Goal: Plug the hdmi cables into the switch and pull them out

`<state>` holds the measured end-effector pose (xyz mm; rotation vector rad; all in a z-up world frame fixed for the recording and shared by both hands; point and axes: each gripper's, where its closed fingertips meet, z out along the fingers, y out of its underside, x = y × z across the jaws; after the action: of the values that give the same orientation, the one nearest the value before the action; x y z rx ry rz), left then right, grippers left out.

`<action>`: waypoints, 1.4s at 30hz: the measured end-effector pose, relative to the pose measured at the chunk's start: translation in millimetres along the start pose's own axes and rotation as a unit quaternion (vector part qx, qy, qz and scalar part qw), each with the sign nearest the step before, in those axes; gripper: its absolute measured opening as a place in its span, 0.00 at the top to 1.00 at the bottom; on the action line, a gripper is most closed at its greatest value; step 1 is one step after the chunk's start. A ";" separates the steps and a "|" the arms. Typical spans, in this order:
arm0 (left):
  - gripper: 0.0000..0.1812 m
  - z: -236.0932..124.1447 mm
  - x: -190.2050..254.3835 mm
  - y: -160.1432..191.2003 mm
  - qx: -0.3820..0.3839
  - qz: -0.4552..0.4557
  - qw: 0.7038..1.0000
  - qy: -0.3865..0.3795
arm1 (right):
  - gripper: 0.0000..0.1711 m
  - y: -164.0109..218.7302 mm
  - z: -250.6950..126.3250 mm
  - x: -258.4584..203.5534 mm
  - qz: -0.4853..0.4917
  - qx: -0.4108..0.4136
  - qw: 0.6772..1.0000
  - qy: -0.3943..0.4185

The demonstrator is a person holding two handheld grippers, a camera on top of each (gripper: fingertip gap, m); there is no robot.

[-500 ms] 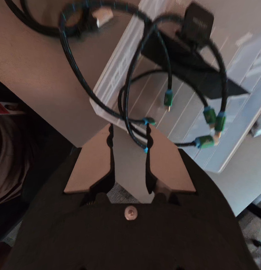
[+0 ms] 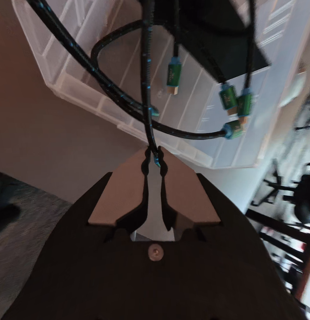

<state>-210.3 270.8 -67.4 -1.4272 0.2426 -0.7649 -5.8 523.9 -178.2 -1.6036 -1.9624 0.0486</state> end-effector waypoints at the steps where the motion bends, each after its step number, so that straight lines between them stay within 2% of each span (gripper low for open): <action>1: 0.89 0.0 -0.2 -0.1 0.000 0.000 1.000 0.000 | 0.98 -5.4 -8.8 8.8 -0.014 0.008 0.999 0.032; 5: 0.89 0.4 0.6 -0.1 -0.001 0.002 1.000 0.001 | 0.98 -47.2 -42.0 38.6 -0.037 0.078 0.992 0.096; 8: 0.89 0.1 0.6 -0.5 -0.001 0.003 1.000 0.001 | 0.98 -73.5 -31.5 51.0 -0.036 0.100 0.992 0.070; 11: 0.89 -0.4 0.2 -0.6 0.000 0.002 1.000 0.000 | 0.98 -81.8 1.1 46.5 -0.035 0.062 0.997 0.007; 16: 0.89 -0.5 0.4 -0.8 0.001 0.002 1.000 0.000 | 0.96 -50.8 47.4 28.6 -0.040 -0.104 0.992 -0.060; 18: 0.89 -0.2 1.0 -0.8 0.000 0.003 1.000 0.001 | 0.92 -51.6 45.8 28.7 -0.030 -0.119 0.990 -0.068; 19: 0.89 -0.3 1.1 -0.8 0.000 0.003 1.000 0.001 | 0.85 -54.7 40.3 26.5 -0.023 -0.115 0.990 -0.081; 23: 0.89 -0.3 1.2 -1.4 0.000 -0.001 1.000 0.001 | 0.84 -62.0 5.6 26.8 -0.019 -0.076 0.991 -0.111; 27: 0.89 1.4 2.8 0.0 -0.003 0.000 1.000 0.005 | 0.84 -66.3 -14.8 67.3 0.040 -0.030 0.997 -0.057; 32: 0.89 2.0 2.8 1.1 -0.004 -0.001 1.000 0.006 | 0.81 -80.4 -3.5 113.2 0.152 0.022 0.988 -0.001; 42: 0.89 0.7 1.3 0.6 -0.003 -0.001 1.000 0.003 | 0.85 -67.4 53.6 130.3 0.101 -0.101 0.987 0.078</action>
<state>-208.7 270.6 -67.5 -1.4322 0.2482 -0.7709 -102.0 641.3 -141.4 -1.8732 -1.7244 -0.1963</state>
